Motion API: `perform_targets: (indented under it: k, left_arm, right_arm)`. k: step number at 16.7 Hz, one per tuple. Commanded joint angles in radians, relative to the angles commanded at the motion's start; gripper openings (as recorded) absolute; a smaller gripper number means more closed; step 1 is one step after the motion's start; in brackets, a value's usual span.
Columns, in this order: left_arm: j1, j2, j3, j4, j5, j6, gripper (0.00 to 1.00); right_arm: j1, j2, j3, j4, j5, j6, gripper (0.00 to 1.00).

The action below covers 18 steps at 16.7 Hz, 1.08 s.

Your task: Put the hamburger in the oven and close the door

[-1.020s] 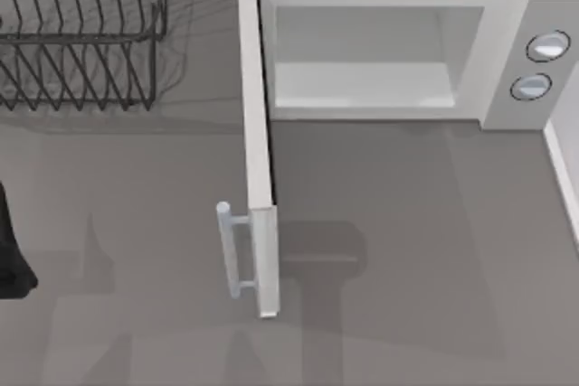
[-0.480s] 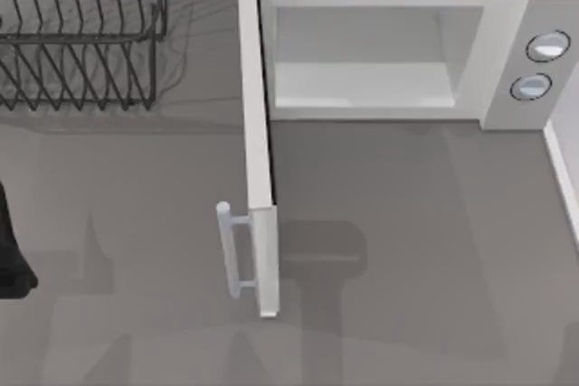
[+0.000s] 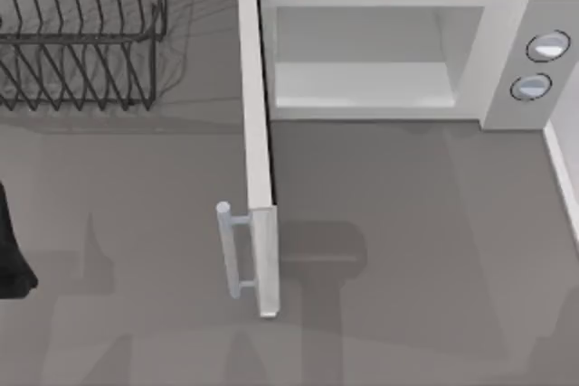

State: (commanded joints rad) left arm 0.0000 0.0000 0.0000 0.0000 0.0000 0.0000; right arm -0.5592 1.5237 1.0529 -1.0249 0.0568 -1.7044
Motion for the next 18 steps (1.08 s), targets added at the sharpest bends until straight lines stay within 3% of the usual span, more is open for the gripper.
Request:
perform_targets:
  k: [5,18]
  left_arm:
    - [0.0,0.0,0.0,0.0,0.0,0.0,1.0]
    - [0.0,0.0,0.0,0.0,0.0,0.0,1.0]
  right_arm:
    - [0.219,0.146,0.049,0.281,0.113,0.353,0.0]
    - [1.022,0.611,0.138,1.332,0.506,1.688,0.0]
